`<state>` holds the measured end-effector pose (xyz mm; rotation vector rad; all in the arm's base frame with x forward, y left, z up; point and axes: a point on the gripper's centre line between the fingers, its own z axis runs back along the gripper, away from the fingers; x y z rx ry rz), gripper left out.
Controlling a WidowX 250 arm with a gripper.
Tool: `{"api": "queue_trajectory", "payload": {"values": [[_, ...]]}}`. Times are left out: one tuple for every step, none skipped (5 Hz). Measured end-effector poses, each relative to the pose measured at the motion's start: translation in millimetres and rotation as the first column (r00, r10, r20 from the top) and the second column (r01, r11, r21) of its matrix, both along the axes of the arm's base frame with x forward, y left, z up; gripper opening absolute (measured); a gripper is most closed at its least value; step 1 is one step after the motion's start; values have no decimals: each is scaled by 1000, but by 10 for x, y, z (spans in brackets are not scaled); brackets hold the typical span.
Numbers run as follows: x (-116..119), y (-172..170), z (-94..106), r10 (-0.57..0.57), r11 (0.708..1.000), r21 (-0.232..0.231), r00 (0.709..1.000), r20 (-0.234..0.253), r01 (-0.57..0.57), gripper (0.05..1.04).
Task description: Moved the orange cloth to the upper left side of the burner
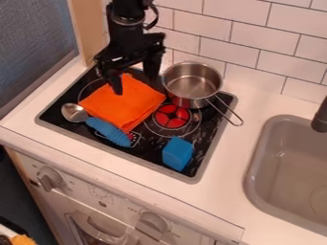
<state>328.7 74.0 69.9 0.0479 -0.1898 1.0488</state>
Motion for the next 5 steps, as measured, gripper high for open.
{"api": "queue_trajectory", "payload": {"values": [[98, 139, -153, 16, 1000, 0, 999, -39, -16, 999], [143, 161, -436, -11, 1000, -4, 995, -97, 10, 999], [141, 126, -561, -19, 999, -38, 994, -104, 15, 999], [136, 146, -594, -15, 999, -34, 993, -113, 12, 999], [146, 191, -610, -1, 999, -55, 994, -107, -5, 1001]]}}
